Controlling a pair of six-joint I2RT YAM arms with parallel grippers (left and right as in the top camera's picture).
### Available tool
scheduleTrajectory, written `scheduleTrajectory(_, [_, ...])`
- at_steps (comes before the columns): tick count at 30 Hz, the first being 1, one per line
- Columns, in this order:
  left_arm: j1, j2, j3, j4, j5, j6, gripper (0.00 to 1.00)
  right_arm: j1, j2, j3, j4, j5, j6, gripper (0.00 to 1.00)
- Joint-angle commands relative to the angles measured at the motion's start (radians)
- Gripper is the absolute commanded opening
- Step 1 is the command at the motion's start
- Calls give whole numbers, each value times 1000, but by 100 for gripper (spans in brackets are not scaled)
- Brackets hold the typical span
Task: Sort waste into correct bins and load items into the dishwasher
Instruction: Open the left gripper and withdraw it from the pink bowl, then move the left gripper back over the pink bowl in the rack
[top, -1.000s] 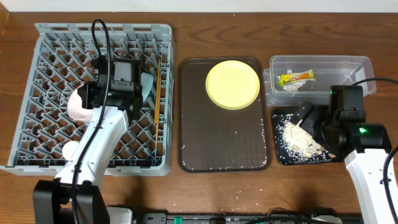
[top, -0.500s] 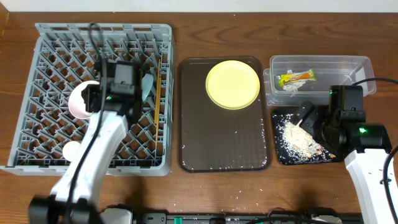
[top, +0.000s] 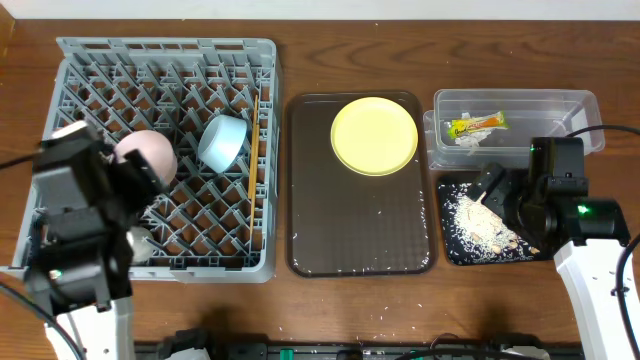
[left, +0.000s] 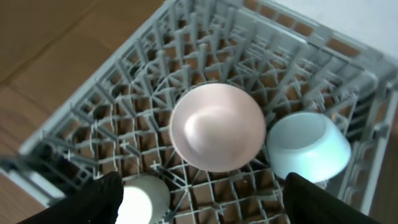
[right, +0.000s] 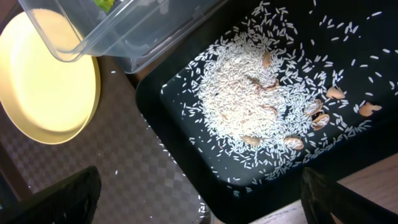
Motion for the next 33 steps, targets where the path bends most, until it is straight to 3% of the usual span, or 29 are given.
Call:
scheduleTrajectory(1, [160, 110, 13, -21, 284, -45, 80, -5, 0, 2, -1, 10, 9, 99])
scheduleTrajectory(5, [354, 282, 13, -18, 601, -51, 70, -5, 0, 2, -1, 11, 9, 99])
scheduleTrajectory(8, [456, 400, 13, -13, 705, -79, 68, -5, 0, 2, -1, 10, 9, 99])
scheduleTrajectory(22, [468, 635, 13, 8, 730, -37, 47, -5, 0, 2, -1, 10, 9, 99])
scheduleTrajectory(23, [468, 641, 13, 14, 730, -37, 41, -5, 0, 2, -1, 11, 9, 99])
scheduleTrajectory(26, [468, 640, 13, 32, 730, -38, 8, -5, 0, 2, -1, 11, 9, 99])
scheduleTrajectory(33, [467, 585, 13, 35, 725, -37, 8, -5, 0, 2, -1, 11, 9, 99])
